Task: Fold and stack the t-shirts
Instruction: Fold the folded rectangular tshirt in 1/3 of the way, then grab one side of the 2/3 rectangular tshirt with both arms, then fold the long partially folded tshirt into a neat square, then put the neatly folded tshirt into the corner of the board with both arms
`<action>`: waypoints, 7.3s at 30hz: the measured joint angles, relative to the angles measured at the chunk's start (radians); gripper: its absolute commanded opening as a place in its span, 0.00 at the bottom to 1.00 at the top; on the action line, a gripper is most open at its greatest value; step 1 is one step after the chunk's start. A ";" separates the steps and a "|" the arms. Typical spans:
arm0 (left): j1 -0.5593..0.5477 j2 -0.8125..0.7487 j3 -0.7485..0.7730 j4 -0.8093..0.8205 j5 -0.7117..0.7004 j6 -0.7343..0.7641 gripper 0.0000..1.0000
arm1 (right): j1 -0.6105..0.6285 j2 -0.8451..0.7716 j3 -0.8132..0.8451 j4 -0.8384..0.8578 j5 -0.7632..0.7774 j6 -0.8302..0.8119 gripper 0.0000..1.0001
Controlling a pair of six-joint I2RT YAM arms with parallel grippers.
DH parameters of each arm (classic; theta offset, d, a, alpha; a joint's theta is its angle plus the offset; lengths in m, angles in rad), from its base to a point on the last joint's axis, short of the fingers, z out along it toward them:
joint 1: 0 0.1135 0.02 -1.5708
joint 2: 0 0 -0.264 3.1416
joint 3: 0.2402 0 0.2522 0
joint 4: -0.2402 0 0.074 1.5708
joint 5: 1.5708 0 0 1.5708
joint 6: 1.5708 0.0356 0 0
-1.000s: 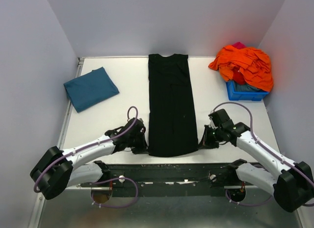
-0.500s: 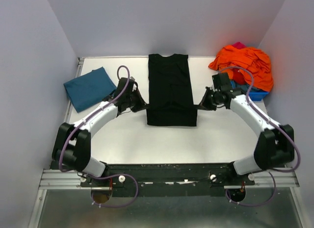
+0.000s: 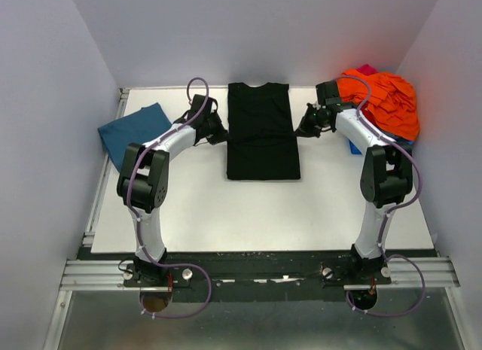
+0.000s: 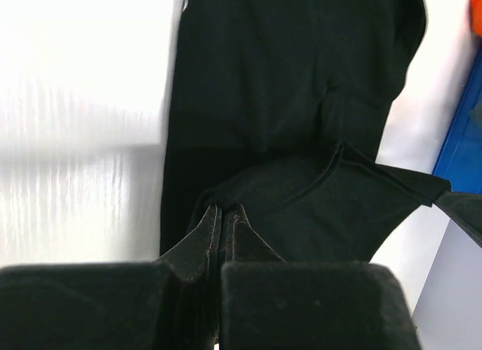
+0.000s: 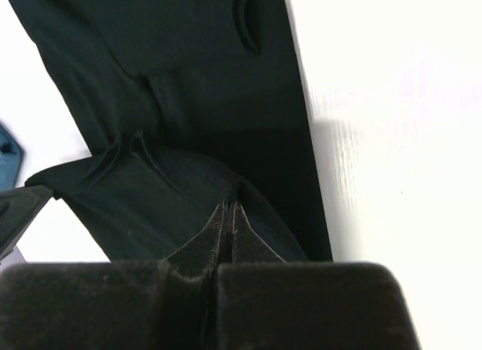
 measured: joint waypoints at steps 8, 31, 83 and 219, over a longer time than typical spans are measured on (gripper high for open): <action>0.003 0.066 0.185 -0.041 -0.019 0.035 0.00 | -0.032 0.091 0.132 -0.003 -0.005 0.000 0.01; 0.005 -0.070 -0.134 0.036 -0.039 0.064 0.71 | -0.047 -0.172 -0.401 0.186 -0.123 -0.027 0.49; -0.105 -0.138 -0.402 0.188 0.056 0.033 0.00 | 0.003 -0.279 -0.658 0.290 -0.053 -0.073 0.01; 0.061 0.533 0.721 0.080 0.228 0.151 0.63 | -0.140 0.311 0.230 0.103 -0.122 -0.068 0.61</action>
